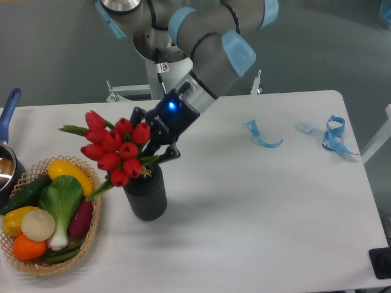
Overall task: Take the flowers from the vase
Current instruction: 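Lift the held tulips up out of the grey vase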
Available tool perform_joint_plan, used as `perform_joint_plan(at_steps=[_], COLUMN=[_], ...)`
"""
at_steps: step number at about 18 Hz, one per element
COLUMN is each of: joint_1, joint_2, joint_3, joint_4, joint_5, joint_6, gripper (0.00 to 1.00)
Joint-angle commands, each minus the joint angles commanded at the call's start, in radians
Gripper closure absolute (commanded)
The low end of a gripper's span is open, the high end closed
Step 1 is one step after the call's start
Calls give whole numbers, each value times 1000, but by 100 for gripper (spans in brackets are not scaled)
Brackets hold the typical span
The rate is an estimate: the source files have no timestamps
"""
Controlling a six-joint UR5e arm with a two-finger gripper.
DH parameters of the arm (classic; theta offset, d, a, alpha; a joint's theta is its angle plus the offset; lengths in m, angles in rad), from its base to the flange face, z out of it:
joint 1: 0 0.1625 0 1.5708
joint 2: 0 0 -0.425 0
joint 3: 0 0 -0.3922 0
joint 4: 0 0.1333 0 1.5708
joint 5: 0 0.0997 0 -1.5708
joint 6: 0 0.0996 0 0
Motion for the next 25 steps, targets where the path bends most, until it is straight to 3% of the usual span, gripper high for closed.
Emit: perform_joint_plan(at_steps=[3,6,15,20,25], joint_1=[6,14,95,248,357], joint_2=[12,12,20,9,-73], joint_3=[9,58,189,198,224], joint_4=[0,0,0,3,23], joint_5=[-55,-88,-91,-86,-80], joint_6=[-12,-68,-207,-240,-177], gripper=[65,66,66,68,68])
